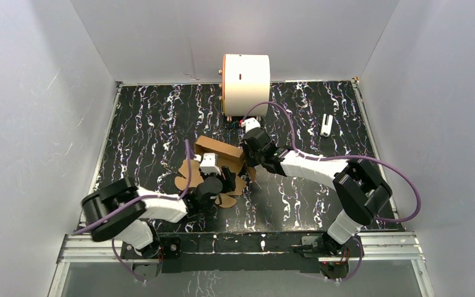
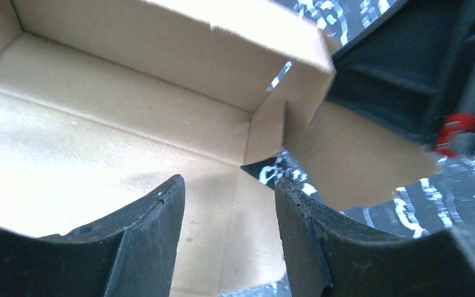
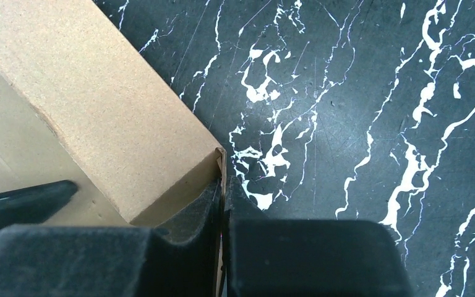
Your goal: Fold the paper box
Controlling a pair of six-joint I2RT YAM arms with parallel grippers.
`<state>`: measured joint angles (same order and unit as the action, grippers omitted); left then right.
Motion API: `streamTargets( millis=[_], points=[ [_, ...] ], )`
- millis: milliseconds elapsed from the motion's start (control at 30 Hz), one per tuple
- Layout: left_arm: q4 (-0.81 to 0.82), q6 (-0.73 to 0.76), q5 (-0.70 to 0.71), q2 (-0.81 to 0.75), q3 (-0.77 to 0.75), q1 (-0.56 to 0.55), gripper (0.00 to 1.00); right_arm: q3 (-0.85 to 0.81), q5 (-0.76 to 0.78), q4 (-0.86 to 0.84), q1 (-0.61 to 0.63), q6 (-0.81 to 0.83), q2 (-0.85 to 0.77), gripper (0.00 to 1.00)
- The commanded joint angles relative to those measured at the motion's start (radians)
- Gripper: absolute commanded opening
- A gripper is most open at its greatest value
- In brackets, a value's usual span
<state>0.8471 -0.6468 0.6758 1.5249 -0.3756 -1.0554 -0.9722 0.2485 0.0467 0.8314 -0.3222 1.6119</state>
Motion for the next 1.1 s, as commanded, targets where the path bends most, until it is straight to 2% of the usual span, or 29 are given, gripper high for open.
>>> streamTargets(
  millis=[0,167,333,767,1067],
  points=[
    [-0.130,-0.012,0.005,-0.223,0.022,0.020,0.54,-0.014,0.005,-0.036,-0.003,0.070,-0.008,0.10],
    [-0.294,-0.038,-0.021,-0.310,0.039,0.118,0.54,-0.015,0.010,-0.074,-0.004,0.139,-0.003,0.10],
    [-0.319,-0.066,-0.091,-0.275,0.061,0.204,0.54,-0.016,0.012,-0.086,-0.006,0.193,0.005,0.10],
    [-0.394,-0.072,-0.149,-0.118,-0.011,0.215,0.53,-0.008,-0.008,-0.125,-0.047,0.209,0.022,0.10],
    [-0.370,-0.134,-0.255,-0.113,0.007,0.205,0.52,-0.033,0.007,-0.116,-0.074,0.114,0.050,0.15]
  ],
)
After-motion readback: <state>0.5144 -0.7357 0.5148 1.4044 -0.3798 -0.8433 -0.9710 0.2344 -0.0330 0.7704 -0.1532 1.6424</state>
